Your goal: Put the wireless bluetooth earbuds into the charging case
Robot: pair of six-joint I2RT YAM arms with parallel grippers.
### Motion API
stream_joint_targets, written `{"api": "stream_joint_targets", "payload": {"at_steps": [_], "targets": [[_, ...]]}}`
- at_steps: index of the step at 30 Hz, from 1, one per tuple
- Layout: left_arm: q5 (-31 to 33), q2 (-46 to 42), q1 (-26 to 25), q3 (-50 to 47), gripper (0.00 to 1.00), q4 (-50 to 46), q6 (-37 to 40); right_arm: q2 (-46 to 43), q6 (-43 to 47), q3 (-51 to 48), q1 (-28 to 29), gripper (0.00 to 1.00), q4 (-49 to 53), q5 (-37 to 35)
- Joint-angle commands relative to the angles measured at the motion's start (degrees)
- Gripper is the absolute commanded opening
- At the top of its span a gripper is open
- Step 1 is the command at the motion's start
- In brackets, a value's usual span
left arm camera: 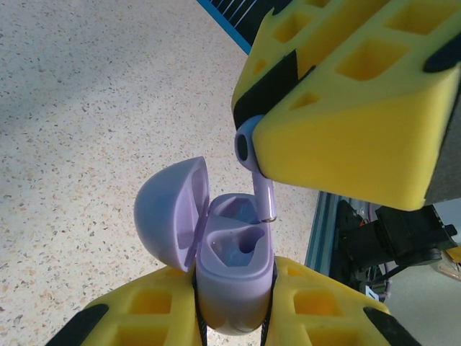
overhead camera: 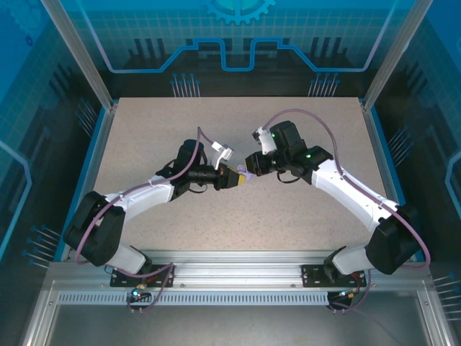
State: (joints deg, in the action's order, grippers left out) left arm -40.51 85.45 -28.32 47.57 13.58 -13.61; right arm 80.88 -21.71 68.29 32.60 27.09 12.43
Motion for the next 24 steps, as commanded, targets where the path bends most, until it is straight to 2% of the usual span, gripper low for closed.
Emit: {"api": "stream_joint_targets", "payload": {"at_steps": [1, 17, 24], "targets": [[-1.58, -1.93, -0.31, 2.54, 0.18, 0.43, -0.23, -0.62, 1.33, 1.93, 0.95, 0.17, 1.53, -0.59], [-1.46, -2.30, -0.21, 3.38, 0.18, 0.19, -0.76, -0.42, 2.62, 2.54, 1.85, 0.18, 2.43, -0.52], [-0.58, -2.32, -0.22, 3.83, 0.18, 0.02, -1.07, -0.37, 2.91, 2.64, 2.03, 0.23, 3.01, 1.11]]}}
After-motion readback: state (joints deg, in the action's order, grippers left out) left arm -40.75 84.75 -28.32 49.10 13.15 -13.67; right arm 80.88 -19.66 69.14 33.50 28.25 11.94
